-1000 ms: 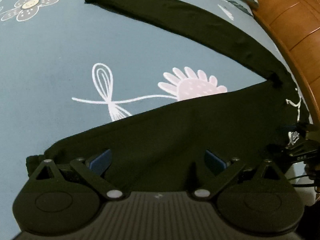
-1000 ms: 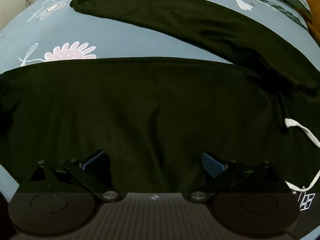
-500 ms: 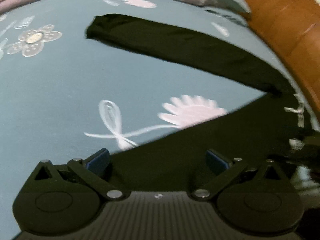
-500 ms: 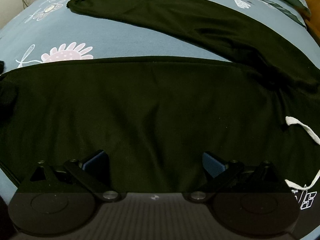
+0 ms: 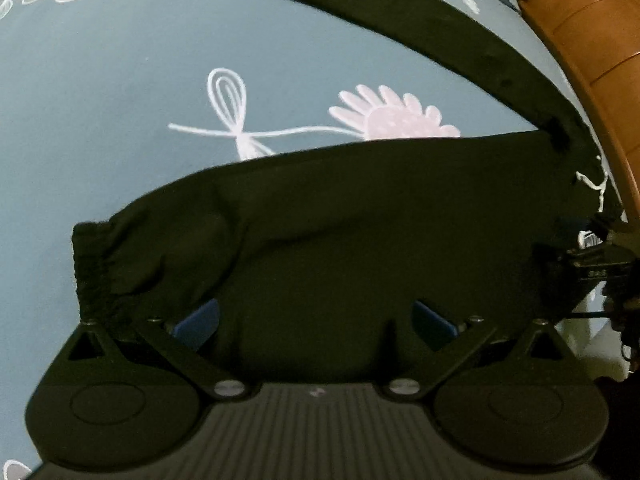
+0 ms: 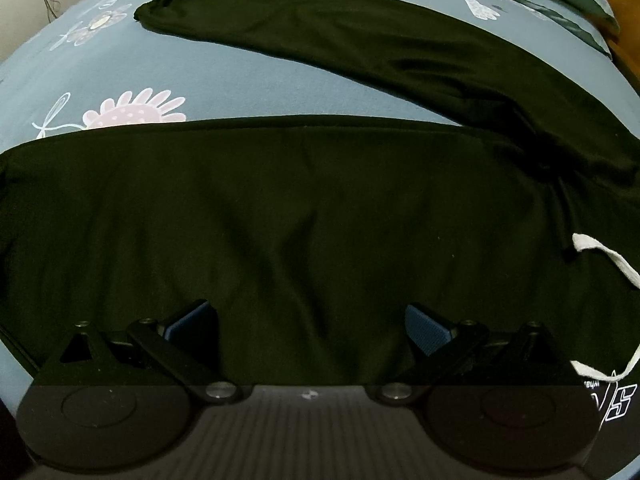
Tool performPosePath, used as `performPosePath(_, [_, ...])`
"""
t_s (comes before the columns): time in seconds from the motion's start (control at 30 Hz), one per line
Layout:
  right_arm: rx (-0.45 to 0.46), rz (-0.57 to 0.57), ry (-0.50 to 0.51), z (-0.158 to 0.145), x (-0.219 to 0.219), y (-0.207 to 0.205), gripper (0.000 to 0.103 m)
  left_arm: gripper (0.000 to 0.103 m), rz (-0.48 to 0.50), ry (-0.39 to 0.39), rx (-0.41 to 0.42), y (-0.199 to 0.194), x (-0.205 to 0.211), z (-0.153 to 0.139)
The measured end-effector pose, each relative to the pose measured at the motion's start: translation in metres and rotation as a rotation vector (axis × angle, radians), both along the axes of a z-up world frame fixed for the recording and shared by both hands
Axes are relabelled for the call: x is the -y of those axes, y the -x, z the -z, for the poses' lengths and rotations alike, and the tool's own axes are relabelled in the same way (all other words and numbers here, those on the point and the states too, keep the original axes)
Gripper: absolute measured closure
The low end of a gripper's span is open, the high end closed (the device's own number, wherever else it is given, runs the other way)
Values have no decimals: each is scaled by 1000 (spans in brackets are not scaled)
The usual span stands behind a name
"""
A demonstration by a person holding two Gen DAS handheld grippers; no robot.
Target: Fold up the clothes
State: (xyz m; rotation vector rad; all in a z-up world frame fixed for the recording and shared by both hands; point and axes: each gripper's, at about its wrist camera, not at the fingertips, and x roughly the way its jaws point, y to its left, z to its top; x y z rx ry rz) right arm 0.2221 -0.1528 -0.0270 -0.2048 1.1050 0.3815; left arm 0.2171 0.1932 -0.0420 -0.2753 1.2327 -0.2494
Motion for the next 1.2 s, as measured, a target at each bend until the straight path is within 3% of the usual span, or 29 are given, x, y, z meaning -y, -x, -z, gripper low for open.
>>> performPosePath(0.1, [2, 1, 0, -1, 1, 1, 0, 1, 18, 53, 41, -5, 10, -4])
performPosePath(0.23, [12, 5, -1, 0, 0, 3, 0, 1, 50, 8, 25, -4, 22, 9])
performPosePath(0.4, [41, 15, -13, 2, 1, 7, 0, 1, 66, 0, 73, 7, 17, 12])
performPosePath(0.5, [64, 21, -20, 3, 1, 11, 0, 3, 63, -33, 60, 1, 14, 1])
performPosePath(0.57, [69, 22, -21, 3, 1, 11, 0, 3, 47, -11, 111, -11, 10, -14])
performPosePath(0.7, [63, 25, -20, 3, 0, 9, 0, 4, 83, -20, 254, -62, 10, -42])
performPosePath(0.8, [61, 30, -17, 2, -1, 8, 0, 10, 120, -31, 363, -105, 10, -61])
performPosePath(0.9, [67, 32, -16, 2, -1, 10, 0, 11, 136, -63, 429, -157, 18, -65])
performPosePath(1.07, [70, 32, -20, 3, -1, 11, 0, 21, 128, -57, 413, -240, 40, -39])
performPosePath(1.2, [66, 31, -18, 3, -1, 10, 0, 21, 121, -96, 393, -292, 53, -11])
